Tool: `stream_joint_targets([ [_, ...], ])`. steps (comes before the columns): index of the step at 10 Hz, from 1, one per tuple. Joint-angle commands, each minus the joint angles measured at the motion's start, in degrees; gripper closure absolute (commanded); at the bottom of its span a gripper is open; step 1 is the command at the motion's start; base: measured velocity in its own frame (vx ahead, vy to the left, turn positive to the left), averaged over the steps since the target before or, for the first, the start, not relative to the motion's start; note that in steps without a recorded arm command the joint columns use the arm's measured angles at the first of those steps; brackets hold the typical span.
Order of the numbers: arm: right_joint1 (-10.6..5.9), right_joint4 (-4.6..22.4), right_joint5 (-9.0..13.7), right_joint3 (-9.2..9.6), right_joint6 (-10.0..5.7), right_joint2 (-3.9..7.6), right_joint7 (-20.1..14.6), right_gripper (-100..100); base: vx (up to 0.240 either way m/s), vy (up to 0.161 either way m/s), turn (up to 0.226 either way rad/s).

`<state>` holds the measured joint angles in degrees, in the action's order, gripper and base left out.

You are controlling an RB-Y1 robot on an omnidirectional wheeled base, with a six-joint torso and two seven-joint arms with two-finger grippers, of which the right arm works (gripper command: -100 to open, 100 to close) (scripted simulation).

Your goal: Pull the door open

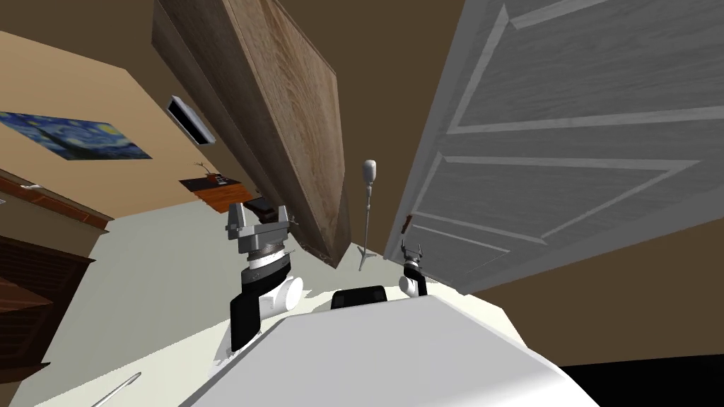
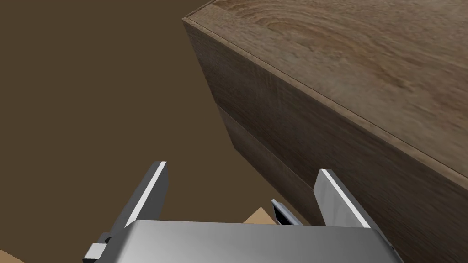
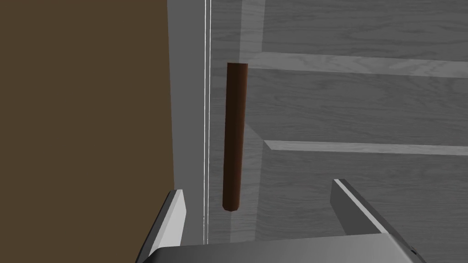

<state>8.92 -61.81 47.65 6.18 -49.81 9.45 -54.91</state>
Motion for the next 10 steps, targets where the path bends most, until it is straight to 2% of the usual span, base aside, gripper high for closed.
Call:
stream_joint_targets([
  [1, -0.64, 2.38, 2.03, 0.05, -0.40, 0.19, -1.88, -100, 0.086, -0.075, 0.197],
  [5, -2.29, 8.25, 6.50, 0.23, -1.54, 0.64, -6.24, -100, 0.103, -0.101, 0.206],
  [6, -2.43, 7.91, 5.81, 0.20, -1.48, 0.59, -5.63, -100, 0.050, -0.045, 0.037],
  [7, -3.53, 9.85, 5.97, 0.14, -1.62, 1.23, -6.88, -100, -0.012, -0.011, 0.084],
  [10, -5.31, 12.89, 6.08, 0.03, -1.78, 2.32, -8.66, -100, -0.034, -0.001, 0.057],
])
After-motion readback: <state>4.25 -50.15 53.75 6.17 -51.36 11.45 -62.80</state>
